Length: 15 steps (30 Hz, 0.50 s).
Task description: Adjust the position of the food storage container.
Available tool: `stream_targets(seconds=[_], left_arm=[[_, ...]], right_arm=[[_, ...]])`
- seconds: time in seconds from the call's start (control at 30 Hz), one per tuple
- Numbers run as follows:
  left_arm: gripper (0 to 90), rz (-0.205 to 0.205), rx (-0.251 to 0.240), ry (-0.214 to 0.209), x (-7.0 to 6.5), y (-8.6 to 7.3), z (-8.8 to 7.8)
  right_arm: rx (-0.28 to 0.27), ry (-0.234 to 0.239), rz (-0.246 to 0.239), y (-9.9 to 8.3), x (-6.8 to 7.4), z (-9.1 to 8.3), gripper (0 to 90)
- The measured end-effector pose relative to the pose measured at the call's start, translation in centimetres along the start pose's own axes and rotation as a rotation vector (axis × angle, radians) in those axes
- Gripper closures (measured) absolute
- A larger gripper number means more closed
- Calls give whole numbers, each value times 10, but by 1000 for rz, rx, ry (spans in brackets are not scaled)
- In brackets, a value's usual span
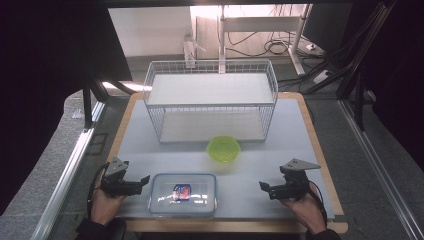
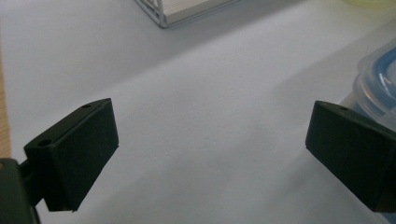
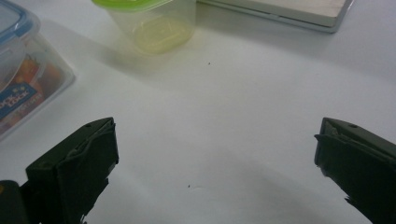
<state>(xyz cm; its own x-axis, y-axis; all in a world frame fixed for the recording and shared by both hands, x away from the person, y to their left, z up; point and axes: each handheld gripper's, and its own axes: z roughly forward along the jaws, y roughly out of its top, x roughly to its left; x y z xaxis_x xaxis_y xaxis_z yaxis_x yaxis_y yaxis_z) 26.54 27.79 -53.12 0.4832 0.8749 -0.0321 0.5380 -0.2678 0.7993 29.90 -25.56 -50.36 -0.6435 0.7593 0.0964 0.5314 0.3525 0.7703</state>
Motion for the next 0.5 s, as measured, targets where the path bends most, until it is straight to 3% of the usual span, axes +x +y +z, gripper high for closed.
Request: stream_targets(seconds=[0.17, 0.5], left_arm=[[30, 20, 4, -9, -2, 0, 3], [35, 39, 4, -16, -2, 0, 4]], right_arm=[[26, -7, -50, 2, 5, 0, 18], [26, 2, -27, 3, 4, 2, 133]])
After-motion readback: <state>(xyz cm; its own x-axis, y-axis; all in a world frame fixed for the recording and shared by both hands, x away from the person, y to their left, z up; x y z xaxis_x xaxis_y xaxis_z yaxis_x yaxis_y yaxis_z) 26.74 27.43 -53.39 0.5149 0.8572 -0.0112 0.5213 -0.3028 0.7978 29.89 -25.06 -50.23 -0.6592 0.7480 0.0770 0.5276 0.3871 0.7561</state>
